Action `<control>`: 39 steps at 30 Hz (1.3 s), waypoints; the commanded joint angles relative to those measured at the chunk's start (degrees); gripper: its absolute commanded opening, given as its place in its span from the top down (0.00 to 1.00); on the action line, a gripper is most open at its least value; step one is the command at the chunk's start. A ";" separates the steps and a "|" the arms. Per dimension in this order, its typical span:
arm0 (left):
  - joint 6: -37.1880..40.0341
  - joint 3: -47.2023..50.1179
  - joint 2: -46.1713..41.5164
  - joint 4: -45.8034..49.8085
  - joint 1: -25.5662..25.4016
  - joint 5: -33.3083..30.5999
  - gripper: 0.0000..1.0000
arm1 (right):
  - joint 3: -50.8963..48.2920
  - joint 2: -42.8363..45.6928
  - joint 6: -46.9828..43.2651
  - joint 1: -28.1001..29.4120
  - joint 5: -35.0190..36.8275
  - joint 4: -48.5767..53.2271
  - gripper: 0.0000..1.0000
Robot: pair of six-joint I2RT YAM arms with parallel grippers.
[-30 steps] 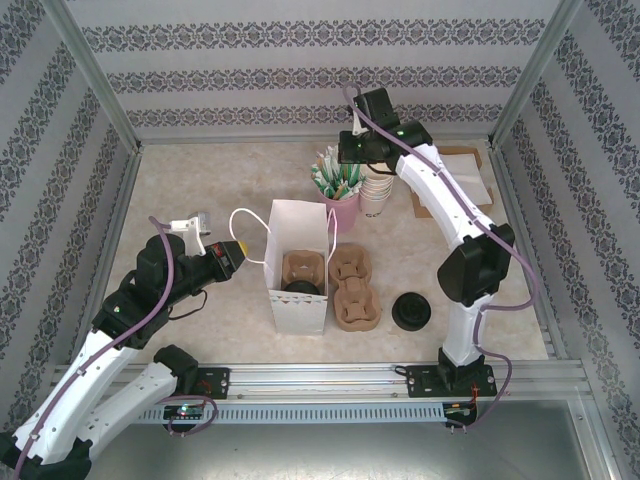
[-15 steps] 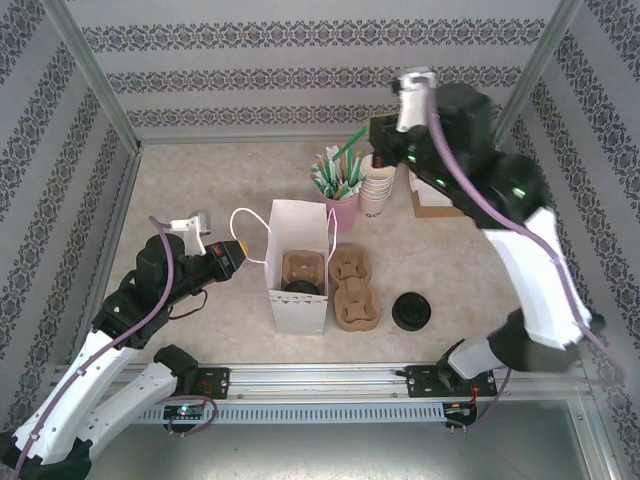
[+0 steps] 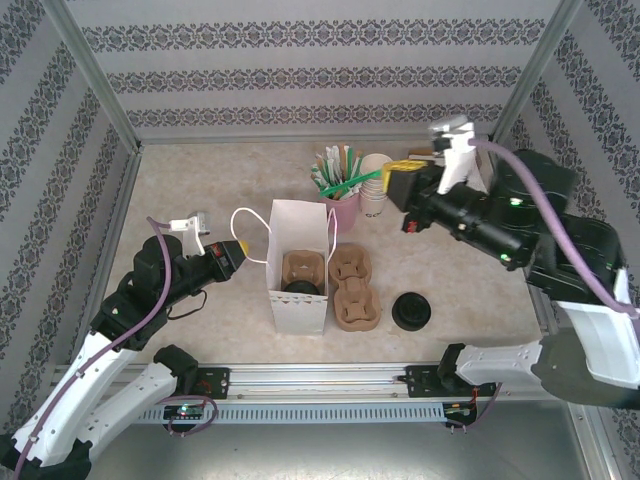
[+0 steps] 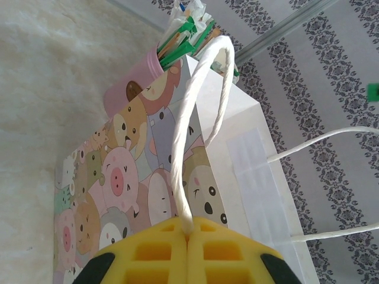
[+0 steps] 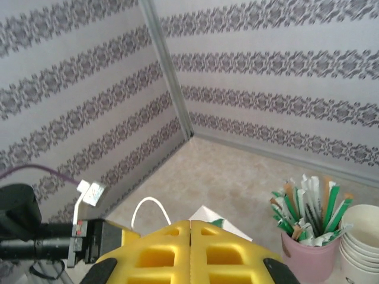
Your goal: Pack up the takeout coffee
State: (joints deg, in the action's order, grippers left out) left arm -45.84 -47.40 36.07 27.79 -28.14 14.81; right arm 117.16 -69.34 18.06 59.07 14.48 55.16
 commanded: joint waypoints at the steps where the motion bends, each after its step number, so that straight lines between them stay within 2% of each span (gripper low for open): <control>1: -1.01 -0.76 -0.39 -2.12 -0.70 0.69 0.93 | 3.66 -5.12 -1.80 4.71 6.13 2.85 1.00; 8: -1.39 -0.37 -0.40 -2.37 -0.70 0.59 0.94 | 17.01 -16.58 -3.26 10.30 9.61 11.56 1.00; 12: -2.26 0.29 -0.53 -3.33 -0.69 0.94 0.94 | 26.31 -23.88 -1.30 10.74 12.11 20.23 1.00; 15: -2.16 0.20 -0.47 -3.27 -0.69 1.09 0.94 | 28.49 -27.17 -0.54 10.48 12.97 23.63 1.00; 20: -1.99 0.07 -0.39 -3.60 -0.73 0.94 0.93 | 23.31 -29.46 2.86 6.89 6.48 22.60 1.00; 27: -1.97 0.04 -0.30 -4.01 -0.71 1.10 0.93 | 7.22 -29.36 7.23 2.20 -4.32 12.02 1.00; 34: -2.06 0.68 -0.39 -3.91 -0.69 1.05 0.93 | -2.12 -29.77 10.15 1.31 -4.63 8.81 0.92; 39: -2.10 0.71 -0.39 -4.15 -0.69 1.09 0.93 | -1.44 -28.02 9.39 1.31 -5.41 7.89 0.82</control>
State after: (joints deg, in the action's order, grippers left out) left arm -47.29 -47.24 36.05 26.33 -28.14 15.00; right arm 114.83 -99.53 27.07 60.51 10.22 65.04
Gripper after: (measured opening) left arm 0.070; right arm 0.171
